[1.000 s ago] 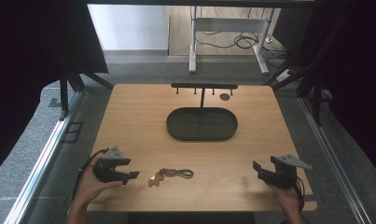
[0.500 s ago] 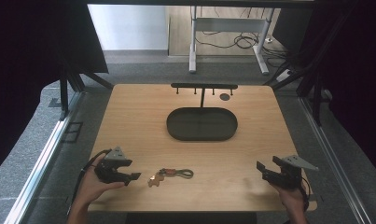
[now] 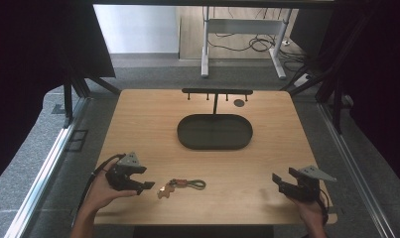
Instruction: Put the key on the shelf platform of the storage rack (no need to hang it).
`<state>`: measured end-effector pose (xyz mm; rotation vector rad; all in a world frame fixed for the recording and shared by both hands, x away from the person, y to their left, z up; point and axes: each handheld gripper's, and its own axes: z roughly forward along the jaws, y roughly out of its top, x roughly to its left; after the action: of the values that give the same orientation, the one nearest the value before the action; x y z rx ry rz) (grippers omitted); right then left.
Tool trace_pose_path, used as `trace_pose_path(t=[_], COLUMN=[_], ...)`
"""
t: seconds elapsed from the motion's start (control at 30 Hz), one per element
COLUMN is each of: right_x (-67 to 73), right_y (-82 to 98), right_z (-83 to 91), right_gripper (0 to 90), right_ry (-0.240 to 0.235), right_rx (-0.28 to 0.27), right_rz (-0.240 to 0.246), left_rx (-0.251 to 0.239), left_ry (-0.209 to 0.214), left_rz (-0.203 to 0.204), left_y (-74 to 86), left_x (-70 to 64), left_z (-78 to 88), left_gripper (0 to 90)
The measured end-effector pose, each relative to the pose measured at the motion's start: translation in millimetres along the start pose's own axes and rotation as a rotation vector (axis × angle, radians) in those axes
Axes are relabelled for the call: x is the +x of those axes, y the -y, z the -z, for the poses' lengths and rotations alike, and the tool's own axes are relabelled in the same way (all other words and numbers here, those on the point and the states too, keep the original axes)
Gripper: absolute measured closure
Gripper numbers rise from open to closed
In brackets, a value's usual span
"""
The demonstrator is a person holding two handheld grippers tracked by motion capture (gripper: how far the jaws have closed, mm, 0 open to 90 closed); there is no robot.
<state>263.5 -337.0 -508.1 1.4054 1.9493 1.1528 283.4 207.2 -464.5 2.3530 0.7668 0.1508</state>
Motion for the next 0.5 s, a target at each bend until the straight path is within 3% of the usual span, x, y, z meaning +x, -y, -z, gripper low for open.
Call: trace_pose_path(t=[0.5], right_x=[0.9], right_y=[0.9], right_z=[1.5], right_gripper=[28.6], right_ry=[-0.003], right_rx=[0.007], right_rz=[0.009], left_rx=[0.028], left_ry=[0.017], left_rz=[-0.066], left_y=[-24.0], left_x=[-6.8], left_z=[-0.6], left_gripper=[35.6])
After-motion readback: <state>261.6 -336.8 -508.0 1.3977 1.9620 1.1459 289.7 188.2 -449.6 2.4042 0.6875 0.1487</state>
